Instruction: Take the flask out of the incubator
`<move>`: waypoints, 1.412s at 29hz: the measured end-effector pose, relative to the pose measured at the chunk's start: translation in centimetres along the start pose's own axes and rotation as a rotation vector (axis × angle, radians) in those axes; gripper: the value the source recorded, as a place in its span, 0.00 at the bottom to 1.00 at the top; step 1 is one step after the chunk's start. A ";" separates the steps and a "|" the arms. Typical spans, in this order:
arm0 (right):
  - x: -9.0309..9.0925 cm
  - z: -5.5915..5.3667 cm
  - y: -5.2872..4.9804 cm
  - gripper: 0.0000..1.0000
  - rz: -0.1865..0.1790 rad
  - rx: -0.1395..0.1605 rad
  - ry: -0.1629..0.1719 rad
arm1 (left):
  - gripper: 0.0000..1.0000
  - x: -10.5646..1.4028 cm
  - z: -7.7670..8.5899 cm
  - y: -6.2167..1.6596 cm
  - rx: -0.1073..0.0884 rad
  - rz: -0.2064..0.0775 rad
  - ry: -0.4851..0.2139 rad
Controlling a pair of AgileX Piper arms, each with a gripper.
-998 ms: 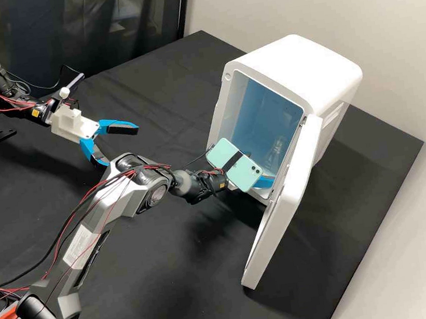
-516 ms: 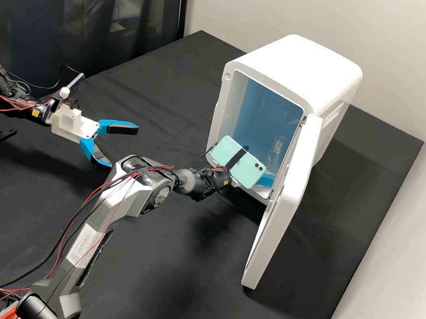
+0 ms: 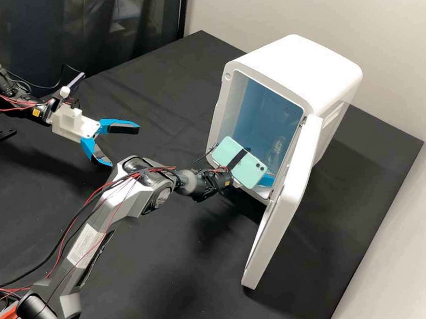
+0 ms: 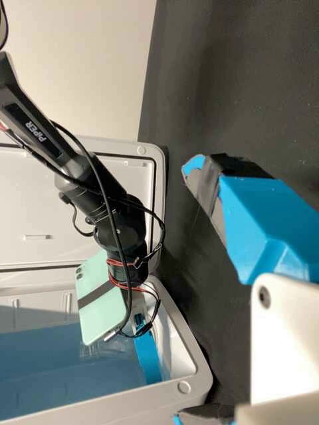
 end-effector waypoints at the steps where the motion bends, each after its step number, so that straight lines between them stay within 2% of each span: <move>1: 0.1 0.1 0.1 1.00 -0.002 0.001 -0.003 | 1.00 0.0 0.0 0.00 0.000 0.000 0.000; 7: 0.2 0.1 0.3 1.00 -0.002 -0.004 -0.007 | 1.00 0.0 0.0 0.00 0.000 0.000 0.000; 8: 0.3 0.1 0.4 0.00 -0.001 -0.004 -0.006 | 1.00 0.0 0.0 0.00 0.000 0.000 0.000; 36: 0.5 0.5 0.7 0.00 0.004 0.000 -0.013 | 1.00 0.0 0.0 0.00 0.000 0.000 0.000; 41: 0.5 0.6 0.9 0.00 0.009 0.009 -0.015 | 1.00 0.0 0.0 0.00 0.000 0.000 0.000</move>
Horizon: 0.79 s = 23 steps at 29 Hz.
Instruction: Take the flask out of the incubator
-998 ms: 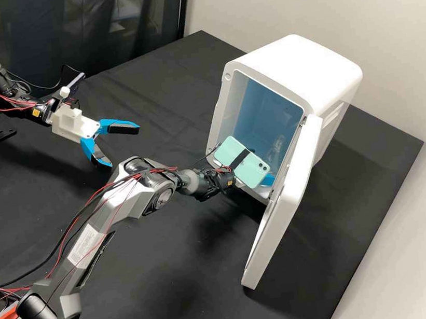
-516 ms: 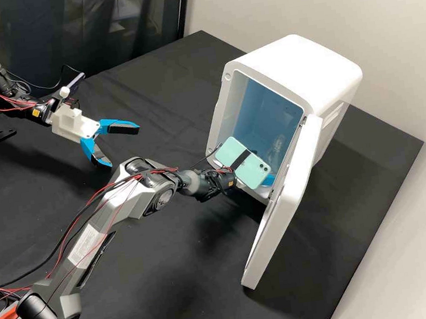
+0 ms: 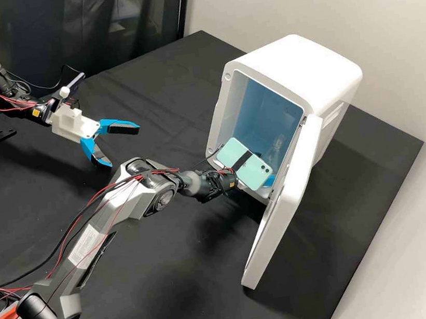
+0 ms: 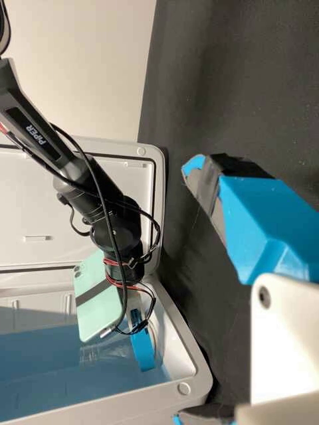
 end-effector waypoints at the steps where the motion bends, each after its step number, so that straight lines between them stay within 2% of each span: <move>1: 0.0 0.1 -0.1 0.00 -0.001 0.000 -0.001 | 1.00 0.0 0.0 0.00 0.000 0.000 0.000; 19: 0.1 0.3 -0.2 0.00 0.014 0.003 0.007 | 1.00 0.0 0.0 0.00 0.000 0.000 0.000; 23: -0.3 1.0 -0.6 0.00 0.021 -0.005 0.018 | 1.00 0.0 0.0 0.00 0.000 0.000 0.000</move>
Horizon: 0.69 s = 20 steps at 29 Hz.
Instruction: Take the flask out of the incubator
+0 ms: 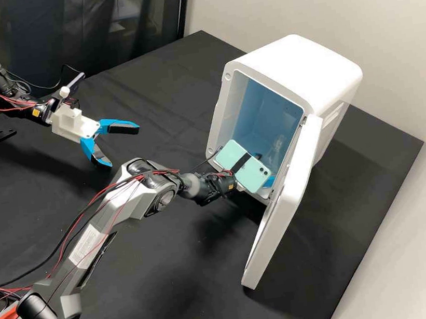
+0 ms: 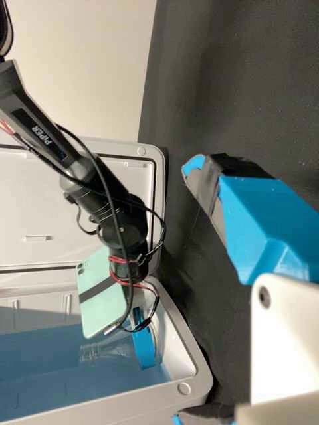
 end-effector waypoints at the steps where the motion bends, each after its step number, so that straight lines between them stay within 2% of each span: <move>1: -0.1 0.1 0.0 0.00 0.004 0.003 0.005 | 1.00 0.0 0.0 0.00 0.000 0.000 0.000; 5: -1.0 0.4 -0.1 0.00 0.007 0.017 0.005 | 1.00 0.0 0.0 0.00 0.000 0.000 0.000; 8: -1.6 0.6 -0.2 0.00 0.004 0.012 0.002 | 1.00 0.0 0.0 0.00 0.000 0.000 0.000; 11: -2.0 0.8 -0.3 0.00 0.011 0.029 0.004 | 1.00 -0.1 0.0 -0.01 0.000 0.000 0.000; 20: -2.3 1.1 -0.4 0.00 0.016 0.040 0.007 | 1.00 -0.1 0.0 -0.01 0.000 0.000 0.000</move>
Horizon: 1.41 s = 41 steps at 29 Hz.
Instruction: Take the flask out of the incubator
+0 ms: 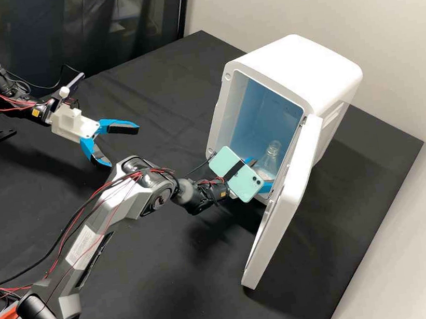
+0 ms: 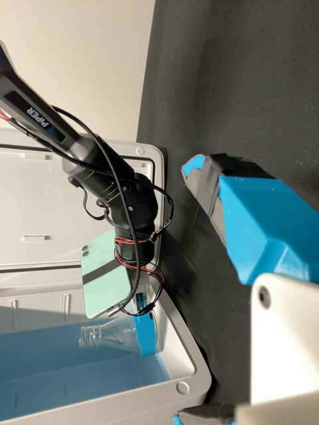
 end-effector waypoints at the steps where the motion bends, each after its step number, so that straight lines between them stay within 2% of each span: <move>1: 0.0 0.0 0.0 0.00 0.000 0.000 0.000 | 1.00 0.0 0.0 0.00 0.000 0.000 0.000; 9: 0.0 0.0 0.0 0.00 -0.001 0.005 0.001 | 1.00 0.0 0.0 0.00 0.000 0.000 0.000; 10: 0.0 0.0 0.0 1.00 -0.001 0.005 0.001 | 1.00 0.0 0.0 0.00 0.000 0.000 0.000; 26: 0.0 -0.1 -0.1 1.00 -0.003 0.003 0.003 | 1.00 0.0 0.0 0.00 0.000 0.000 0.000; 33: 0.6 -0.7 0.2 1.00 -0.010 0.003 0.006 | 1.00 0.0 0.0 0.00 0.000 0.000 0.000; 37: 0.9 -1.1 0.4 1.00 -0.022 -0.012 0.004 | 1.00 0.0 0.0 0.00 0.000 0.000 0.000; 41: 1.1 -1.5 0.5 1.00 -0.031 -0.012 0.002 | 1.00 0.0 0.2 -0.05 0.001 -0.002 -0.006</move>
